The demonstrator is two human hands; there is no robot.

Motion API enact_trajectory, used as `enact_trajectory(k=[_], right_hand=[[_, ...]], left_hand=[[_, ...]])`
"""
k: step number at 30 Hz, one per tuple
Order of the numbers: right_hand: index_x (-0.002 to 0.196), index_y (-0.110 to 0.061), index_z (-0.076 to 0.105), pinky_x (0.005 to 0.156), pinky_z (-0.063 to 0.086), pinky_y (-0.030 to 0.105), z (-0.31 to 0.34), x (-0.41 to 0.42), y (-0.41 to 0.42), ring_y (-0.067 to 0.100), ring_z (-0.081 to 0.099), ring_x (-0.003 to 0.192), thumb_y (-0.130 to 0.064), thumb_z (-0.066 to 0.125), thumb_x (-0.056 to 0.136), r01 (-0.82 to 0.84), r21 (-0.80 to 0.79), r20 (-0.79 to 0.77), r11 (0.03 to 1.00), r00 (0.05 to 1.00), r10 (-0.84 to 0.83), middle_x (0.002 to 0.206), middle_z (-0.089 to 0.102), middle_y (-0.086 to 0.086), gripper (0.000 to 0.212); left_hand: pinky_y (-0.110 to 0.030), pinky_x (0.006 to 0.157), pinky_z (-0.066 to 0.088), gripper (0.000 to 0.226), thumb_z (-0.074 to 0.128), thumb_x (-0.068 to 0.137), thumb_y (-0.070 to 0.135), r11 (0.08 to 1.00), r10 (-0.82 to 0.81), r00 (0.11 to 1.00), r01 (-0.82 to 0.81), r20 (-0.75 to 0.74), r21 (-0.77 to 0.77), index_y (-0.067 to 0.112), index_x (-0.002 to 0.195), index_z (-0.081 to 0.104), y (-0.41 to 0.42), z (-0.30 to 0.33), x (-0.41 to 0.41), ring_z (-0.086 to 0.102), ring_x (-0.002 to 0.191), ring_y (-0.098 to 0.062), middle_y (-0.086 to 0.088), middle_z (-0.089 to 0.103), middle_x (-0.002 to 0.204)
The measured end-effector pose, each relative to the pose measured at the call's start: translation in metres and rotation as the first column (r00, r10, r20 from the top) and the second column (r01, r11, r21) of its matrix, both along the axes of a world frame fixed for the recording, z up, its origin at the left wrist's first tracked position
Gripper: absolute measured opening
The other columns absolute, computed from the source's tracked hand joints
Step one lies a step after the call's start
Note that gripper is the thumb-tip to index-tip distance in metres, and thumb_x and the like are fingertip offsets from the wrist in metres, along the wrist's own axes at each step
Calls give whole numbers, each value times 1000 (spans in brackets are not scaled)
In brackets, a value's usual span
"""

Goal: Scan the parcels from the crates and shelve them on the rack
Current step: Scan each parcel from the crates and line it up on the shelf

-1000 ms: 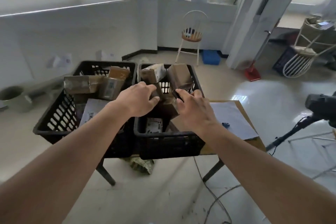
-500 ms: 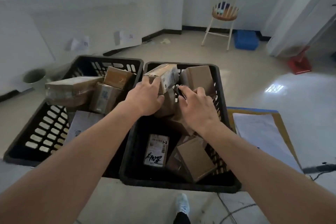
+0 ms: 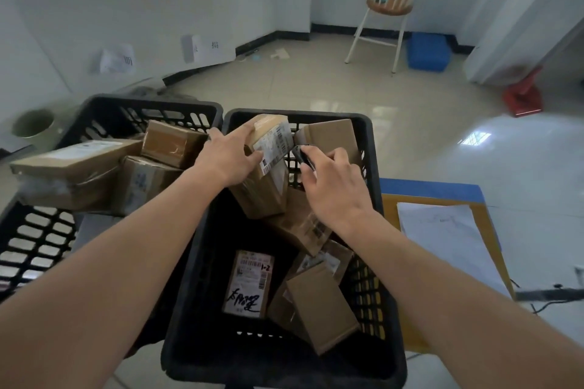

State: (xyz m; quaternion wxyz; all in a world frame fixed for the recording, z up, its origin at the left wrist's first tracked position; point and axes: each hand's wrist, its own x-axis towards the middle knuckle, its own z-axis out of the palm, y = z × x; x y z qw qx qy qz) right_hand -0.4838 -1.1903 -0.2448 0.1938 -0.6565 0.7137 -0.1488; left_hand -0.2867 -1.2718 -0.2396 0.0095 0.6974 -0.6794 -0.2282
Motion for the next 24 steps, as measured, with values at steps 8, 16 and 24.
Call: enact_trajectory(k=[8, 16, 24], right_hand=[[155, -43, 46, 92, 59, 50, 17, 4, -4, 32, 61, 105, -47, 42, 110, -54, 15, 41, 998, 998, 54, 125, 49, 6, 45], [151, -46, 52, 97, 55, 47, 63, 3, 7, 28, 61, 109, -46, 45, 109, -242, 15, 7, 970, 970, 242, 129, 49, 3, 43], [152, -54, 46, 100, 50, 42, 103, 6, 23, 25, 55, 117, -54, 42, 109, -412, 120, -78, 903, 903, 422, 126, 47, 0, 43]], left_hand=[[-51, 119, 42, 57, 59, 106, 46, 998, 63, 962, -66, -264, -4, 60, 156, 37, 5, 5, 15, 46, 136, -46, -19, 26, 156], [-35, 102, 58, 59, 74, 98, 24, 989, 66, 830, -128, -554, -75, 67, 135, 57, 14, 28, 47, 57, 129, -31, -11, 37, 152], [-30, 84, 66, 69, 75, 96, 12, 983, -28, 802, -88, -596, -164, 73, 125, 60, 15, 60, 69, 67, 116, -33, -14, 43, 153]])
